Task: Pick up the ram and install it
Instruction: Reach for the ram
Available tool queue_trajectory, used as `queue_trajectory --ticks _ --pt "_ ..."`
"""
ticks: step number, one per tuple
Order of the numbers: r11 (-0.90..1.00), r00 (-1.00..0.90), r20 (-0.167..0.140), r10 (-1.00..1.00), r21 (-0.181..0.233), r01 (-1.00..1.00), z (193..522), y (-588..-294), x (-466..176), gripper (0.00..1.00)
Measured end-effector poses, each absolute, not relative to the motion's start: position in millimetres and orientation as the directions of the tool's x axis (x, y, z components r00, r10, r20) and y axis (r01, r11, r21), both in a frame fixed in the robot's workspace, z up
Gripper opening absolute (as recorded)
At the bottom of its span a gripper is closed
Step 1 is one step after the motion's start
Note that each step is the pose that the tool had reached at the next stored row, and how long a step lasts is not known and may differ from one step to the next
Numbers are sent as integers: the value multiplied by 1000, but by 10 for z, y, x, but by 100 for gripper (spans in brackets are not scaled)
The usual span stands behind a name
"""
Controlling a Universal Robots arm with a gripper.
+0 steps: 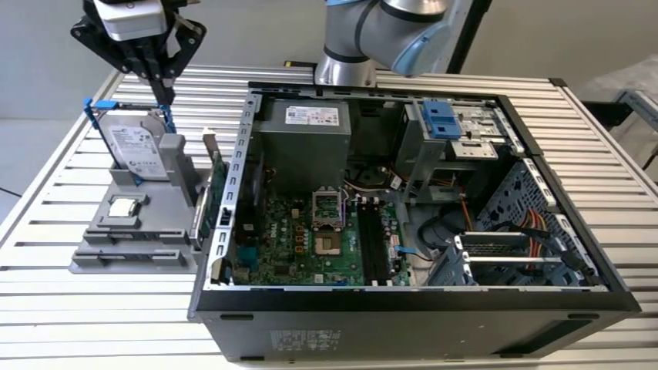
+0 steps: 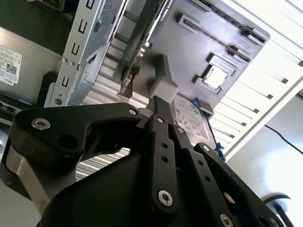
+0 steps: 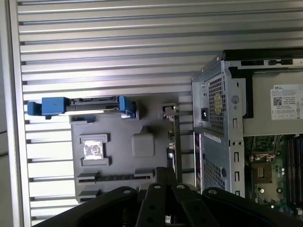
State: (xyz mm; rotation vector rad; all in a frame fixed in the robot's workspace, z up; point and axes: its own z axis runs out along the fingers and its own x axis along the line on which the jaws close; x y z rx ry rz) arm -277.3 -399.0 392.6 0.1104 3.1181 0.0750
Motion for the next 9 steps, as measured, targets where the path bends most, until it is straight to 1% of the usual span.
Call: queue_trajectory --ticks 9 --pt "996 -997 -19 70 49 69 3926 -3990 -2932 0"
